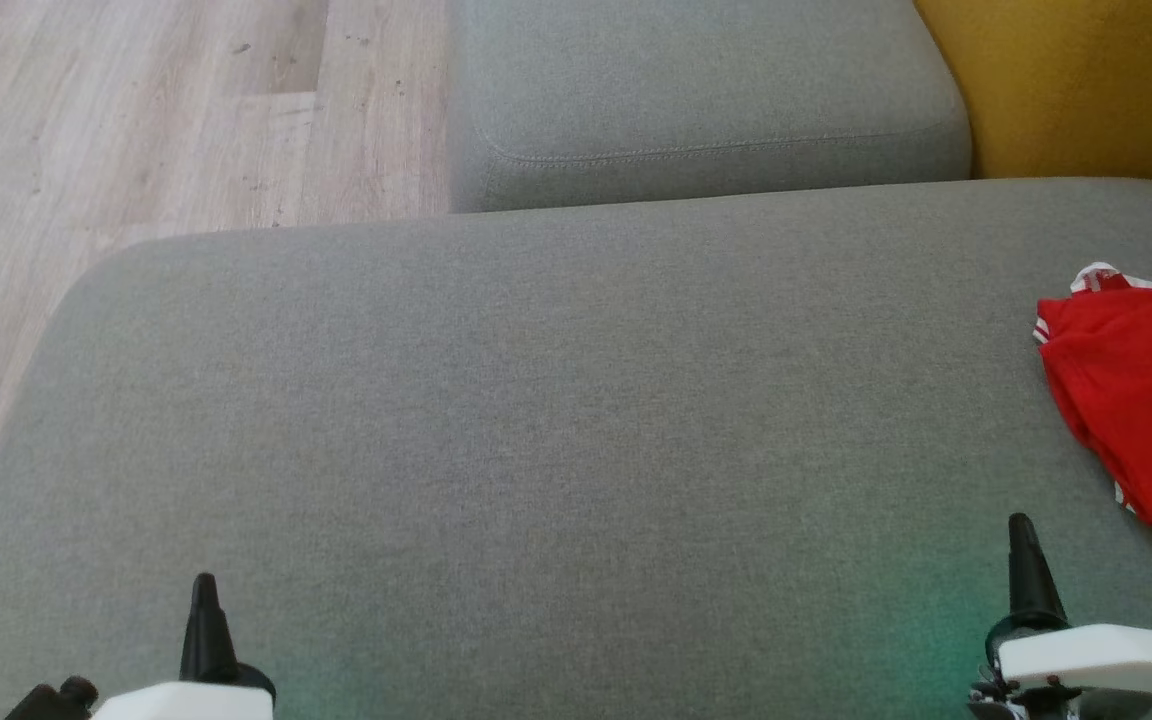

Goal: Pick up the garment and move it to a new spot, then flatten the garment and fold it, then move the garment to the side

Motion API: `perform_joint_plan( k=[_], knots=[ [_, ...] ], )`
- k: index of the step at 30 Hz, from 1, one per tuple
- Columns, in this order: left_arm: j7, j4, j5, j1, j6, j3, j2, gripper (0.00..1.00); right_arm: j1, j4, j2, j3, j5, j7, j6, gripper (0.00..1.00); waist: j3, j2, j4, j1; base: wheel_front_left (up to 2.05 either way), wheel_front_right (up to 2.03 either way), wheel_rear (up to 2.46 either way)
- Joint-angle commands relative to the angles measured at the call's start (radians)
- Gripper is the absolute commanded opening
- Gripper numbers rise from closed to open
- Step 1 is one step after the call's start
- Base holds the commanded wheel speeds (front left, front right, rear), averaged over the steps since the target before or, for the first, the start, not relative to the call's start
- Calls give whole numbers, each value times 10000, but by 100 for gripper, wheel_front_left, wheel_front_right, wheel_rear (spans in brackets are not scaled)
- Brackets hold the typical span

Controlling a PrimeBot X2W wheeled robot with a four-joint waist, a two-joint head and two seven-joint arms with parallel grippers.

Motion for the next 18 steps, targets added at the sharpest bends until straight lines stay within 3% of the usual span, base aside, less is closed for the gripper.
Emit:
perform_joint_plan(
  k=[1,18],
  knots=[
    [42,-327,-265,-595,-66,327,5,0,-625,-351,-183,81,301,75,42,0,15,0,3,-1,0,0,0],
    [543,-324,-2259,-1074,-220,570,5,0,-1090,-363,-190,-140,2389,564,52,0,231,0,36,-1,0,0,0]
  ],
)
